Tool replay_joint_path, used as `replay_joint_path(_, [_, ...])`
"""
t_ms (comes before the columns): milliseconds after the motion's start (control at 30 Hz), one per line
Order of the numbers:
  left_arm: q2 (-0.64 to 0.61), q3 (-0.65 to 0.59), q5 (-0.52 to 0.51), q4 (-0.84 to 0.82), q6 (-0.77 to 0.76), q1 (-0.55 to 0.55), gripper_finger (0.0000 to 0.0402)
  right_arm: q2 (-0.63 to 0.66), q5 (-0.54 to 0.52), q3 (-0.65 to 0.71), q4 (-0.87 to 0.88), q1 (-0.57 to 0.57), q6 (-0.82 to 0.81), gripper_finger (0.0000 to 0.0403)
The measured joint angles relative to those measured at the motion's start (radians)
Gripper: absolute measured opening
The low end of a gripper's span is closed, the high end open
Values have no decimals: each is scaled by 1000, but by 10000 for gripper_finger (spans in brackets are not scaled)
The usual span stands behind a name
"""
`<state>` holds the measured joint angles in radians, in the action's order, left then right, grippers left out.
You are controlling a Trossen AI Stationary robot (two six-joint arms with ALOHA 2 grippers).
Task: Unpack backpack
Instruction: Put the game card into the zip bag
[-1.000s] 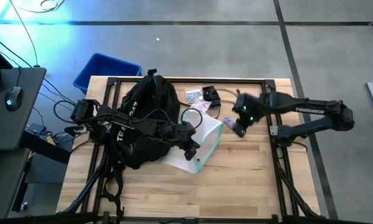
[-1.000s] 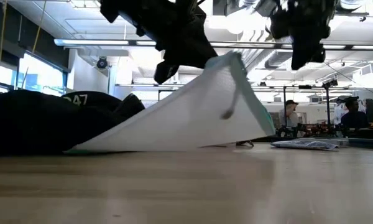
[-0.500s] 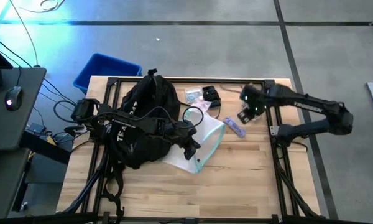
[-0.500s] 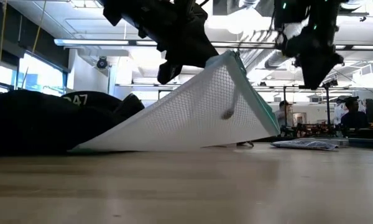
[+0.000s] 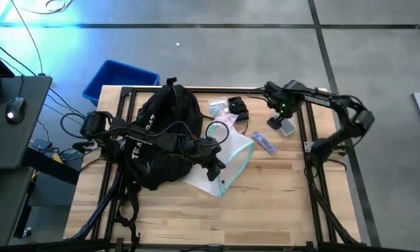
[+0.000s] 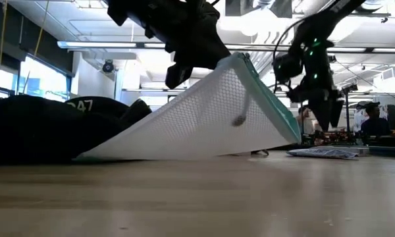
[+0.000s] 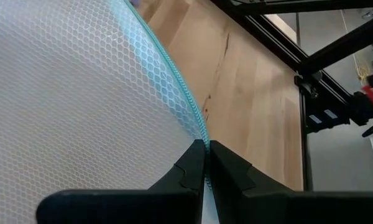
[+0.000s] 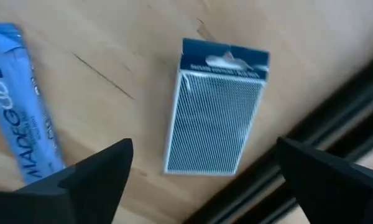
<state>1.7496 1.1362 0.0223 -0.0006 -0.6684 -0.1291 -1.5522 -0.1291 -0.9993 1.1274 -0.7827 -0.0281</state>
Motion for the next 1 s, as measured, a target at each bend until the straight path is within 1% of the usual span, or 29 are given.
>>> replay_joint_path(133, [0,0,-6,0,-23,-16,0,-59,1,0,-37,-42,47,386])
replay_joint_path(333, [0,0,-48,0,-54,-24,0,-125,2,5,-113,-85,81,387])
replay_joint_path(467, [0,0,-69,-1,-81,-23,0,-152,10,90,-176,-95,80,387])
replay_joint_path(567, [0,0,-91,0,-107,-28,0,-141,17,160,-231,-95,71,384])
replay_joint_path(633, [0,0,-113,0,-114,-29,0,-137,29,179,-249,-95,59,376])
replay_joint_path(700, [0,0,-122,1,-116,-29,0,-136,45,184,-258,-95,50,357])
replay_joint_path(867, [0,0,-122,3,-116,-27,0,-136,63,181,-262,-95,9,287])
replay_joint_path(1000, [0,0,-125,5,-124,-28,0,-111,59,177,-258,-87,-3,283])
